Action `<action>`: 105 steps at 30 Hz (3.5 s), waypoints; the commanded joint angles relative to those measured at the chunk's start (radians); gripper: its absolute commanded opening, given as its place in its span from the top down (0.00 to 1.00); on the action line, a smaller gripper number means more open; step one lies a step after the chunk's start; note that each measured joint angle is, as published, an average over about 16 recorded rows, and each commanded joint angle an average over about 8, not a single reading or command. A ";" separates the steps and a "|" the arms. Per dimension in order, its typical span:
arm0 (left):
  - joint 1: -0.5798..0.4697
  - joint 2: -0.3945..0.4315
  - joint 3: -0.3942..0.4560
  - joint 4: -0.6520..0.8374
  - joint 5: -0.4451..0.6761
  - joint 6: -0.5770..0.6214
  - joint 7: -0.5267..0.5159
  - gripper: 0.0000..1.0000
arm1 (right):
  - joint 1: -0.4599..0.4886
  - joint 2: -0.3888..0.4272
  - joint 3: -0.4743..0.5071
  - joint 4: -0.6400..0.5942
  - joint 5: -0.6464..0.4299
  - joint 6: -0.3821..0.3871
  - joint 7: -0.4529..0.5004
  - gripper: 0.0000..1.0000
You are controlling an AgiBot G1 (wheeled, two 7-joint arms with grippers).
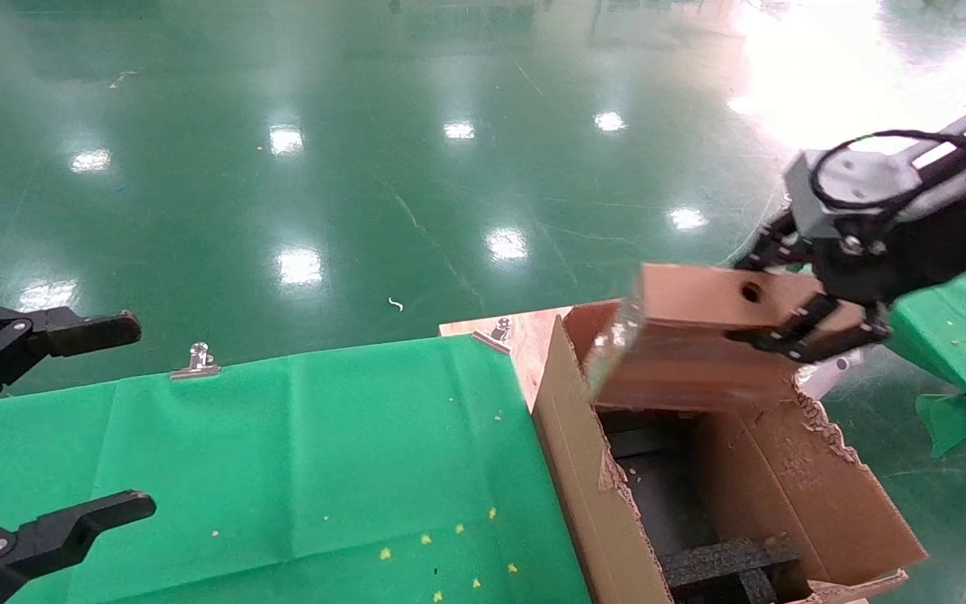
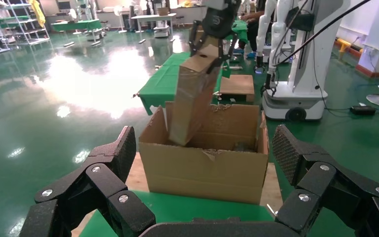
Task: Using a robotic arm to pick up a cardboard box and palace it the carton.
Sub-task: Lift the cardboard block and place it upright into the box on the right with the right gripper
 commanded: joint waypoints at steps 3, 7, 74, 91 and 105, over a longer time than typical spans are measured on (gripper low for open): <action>0.000 0.000 0.000 0.000 0.000 0.000 0.000 0.00 | 0.026 0.050 -0.068 0.000 -0.005 0.012 0.047 1.00; 0.000 0.000 0.000 0.000 0.000 0.000 0.000 0.00 | 0.019 0.095 -0.094 -0.007 -0.003 0.047 0.123 1.00; 0.000 0.000 0.000 0.000 0.000 0.000 0.000 0.00 | -0.121 0.553 -0.227 0.537 -0.349 0.685 1.164 1.00; 0.000 0.000 0.000 0.000 -0.001 0.000 0.000 0.00 | -0.228 0.466 -0.297 0.546 -0.423 0.905 1.350 1.00; 0.000 0.000 0.000 0.000 -0.001 0.000 0.000 0.00 | -0.221 0.427 -0.304 0.537 -0.541 0.938 1.449 1.00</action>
